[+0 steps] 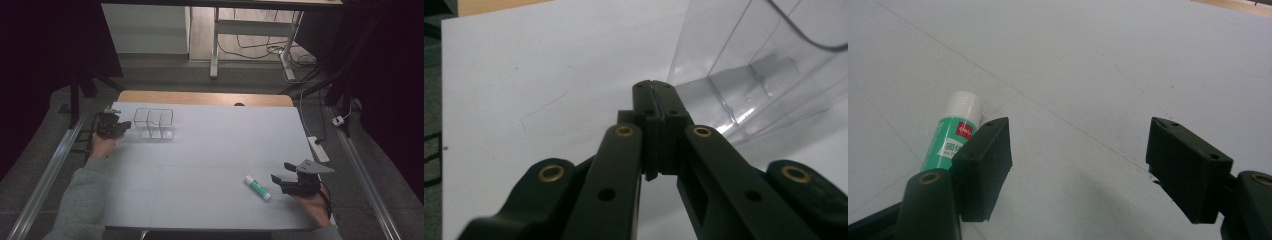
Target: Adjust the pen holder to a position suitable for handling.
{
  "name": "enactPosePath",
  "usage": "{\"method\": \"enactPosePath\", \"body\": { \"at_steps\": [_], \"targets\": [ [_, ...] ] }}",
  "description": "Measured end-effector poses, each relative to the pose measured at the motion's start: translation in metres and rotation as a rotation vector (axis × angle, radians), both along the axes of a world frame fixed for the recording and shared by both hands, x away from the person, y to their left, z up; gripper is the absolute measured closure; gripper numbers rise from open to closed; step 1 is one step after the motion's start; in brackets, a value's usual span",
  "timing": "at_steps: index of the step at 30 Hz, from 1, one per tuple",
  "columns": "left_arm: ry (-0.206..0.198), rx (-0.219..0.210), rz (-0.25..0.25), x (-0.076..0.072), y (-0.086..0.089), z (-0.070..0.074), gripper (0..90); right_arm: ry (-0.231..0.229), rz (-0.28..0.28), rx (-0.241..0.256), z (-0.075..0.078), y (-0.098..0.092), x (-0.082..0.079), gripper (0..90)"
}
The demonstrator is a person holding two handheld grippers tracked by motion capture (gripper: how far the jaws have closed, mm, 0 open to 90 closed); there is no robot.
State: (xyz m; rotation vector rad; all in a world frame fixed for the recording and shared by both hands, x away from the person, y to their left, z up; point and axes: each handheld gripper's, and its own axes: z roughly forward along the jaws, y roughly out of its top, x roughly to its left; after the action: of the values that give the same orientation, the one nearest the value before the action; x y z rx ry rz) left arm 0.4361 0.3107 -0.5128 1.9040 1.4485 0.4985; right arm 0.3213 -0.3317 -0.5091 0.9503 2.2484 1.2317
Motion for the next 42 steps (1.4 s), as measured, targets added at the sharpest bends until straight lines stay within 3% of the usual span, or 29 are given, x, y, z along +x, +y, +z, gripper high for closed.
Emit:
{"method": "enactPosePath", "body": {
  "at_steps": [4, 17, 42],
  "targets": [
    [0.006, -0.036, -0.006, 0.003, 0.001, -0.001, 88.8, 0.001, 0.0, -0.002, 0.0, 0.0, 0.0, 25.6],
    [0.013, -0.02, -0.066, 0.009, -0.011, 0.001, 88.8, 0.001, -0.002, -0.003, 0.0, -0.001, -0.002, 25.7],
    [0.023, -0.003, -0.08, 0.011, -0.013, 0.001, 88.8, 0.01, 0.002, 0.001, -0.002, -0.001, -0.002, 25.8]
  ]
}}
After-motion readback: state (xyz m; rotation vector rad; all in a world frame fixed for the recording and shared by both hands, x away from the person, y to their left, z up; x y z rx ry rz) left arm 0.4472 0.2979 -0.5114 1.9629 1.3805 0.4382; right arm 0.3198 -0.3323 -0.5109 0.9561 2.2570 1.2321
